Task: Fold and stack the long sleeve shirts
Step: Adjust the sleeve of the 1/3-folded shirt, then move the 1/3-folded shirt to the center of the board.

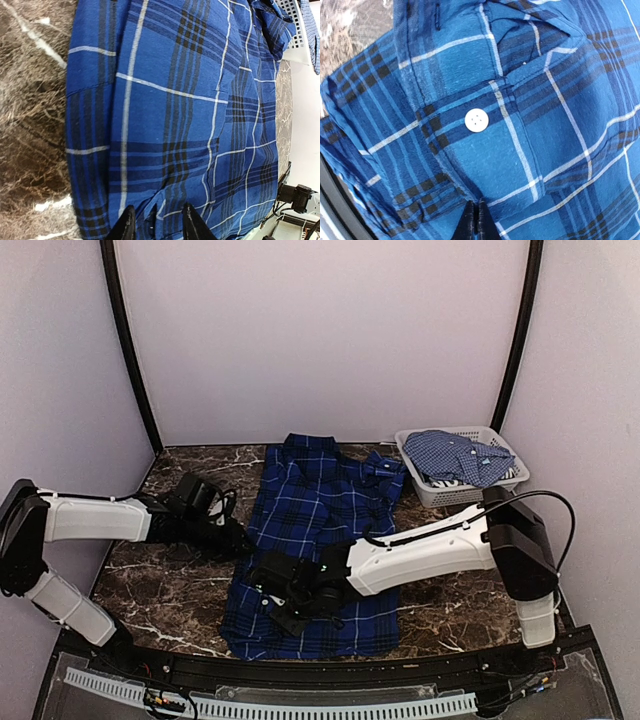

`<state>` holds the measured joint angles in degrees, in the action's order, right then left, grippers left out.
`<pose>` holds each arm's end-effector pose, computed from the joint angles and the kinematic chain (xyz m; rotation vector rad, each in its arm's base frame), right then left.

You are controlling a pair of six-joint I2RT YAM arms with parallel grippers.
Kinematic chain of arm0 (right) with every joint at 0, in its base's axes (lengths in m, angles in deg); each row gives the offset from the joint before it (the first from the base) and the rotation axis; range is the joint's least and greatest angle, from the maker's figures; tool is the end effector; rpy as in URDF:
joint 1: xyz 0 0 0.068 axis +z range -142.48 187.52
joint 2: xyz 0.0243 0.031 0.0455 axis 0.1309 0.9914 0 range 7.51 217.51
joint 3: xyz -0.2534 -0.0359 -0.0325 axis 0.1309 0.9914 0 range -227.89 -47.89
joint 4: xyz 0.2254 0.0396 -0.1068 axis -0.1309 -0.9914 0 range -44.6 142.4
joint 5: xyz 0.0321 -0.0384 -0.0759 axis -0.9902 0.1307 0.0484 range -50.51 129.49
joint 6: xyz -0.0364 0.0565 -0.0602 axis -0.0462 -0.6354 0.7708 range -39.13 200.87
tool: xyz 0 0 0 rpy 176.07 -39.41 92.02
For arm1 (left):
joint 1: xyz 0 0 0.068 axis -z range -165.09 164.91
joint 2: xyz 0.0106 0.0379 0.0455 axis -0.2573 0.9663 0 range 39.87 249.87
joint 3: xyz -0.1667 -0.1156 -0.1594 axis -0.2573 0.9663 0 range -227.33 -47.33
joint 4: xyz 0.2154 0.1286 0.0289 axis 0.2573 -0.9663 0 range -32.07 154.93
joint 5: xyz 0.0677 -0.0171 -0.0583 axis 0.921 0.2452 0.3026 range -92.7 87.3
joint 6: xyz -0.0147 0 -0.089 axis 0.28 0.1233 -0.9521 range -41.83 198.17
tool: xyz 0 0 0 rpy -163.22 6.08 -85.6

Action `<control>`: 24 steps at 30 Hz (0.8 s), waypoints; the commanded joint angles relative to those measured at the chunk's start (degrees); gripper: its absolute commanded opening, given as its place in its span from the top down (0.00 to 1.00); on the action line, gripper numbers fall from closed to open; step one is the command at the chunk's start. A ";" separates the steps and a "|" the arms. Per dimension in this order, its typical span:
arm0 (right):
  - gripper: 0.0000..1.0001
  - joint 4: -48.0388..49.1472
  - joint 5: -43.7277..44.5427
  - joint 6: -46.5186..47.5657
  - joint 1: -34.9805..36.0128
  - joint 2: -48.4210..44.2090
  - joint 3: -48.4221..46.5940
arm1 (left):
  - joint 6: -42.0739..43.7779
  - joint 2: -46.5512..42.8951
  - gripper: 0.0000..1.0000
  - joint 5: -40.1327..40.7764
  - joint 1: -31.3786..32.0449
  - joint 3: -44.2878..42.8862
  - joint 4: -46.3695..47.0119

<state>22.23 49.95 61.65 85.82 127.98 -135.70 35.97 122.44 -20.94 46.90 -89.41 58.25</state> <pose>0.1049 0.4345 0.1149 -1.2678 2.3573 0.3249 0.2481 -0.1847 0.1424 -0.0676 2.5756 -0.9377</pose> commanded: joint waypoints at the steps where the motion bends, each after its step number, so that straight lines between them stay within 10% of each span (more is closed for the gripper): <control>1: 0.88 0.26 -0.96 -0.94 0.51 -1.86 0.36 | 0.38 2.72 0.69 -2.37 -0.26 -2.74 2.44; 9: 0.69 4.11 -1.06 -4.61 -4.63 -8.96 4.08 | -3.90 12.14 0.70 -7.44 -0.03 -8.37 11.77; 24: 0.66 11.52 -1.22 -11.37 -21.06 -20.64 18.43 | -8.30 15.55 0.72 2.08 -0.19 1.37 12.79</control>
<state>30.80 48.86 52.05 66.55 109.73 -119.68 28.21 141.91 -25.05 46.90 -93.98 76.57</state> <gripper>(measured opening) 0.337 0.277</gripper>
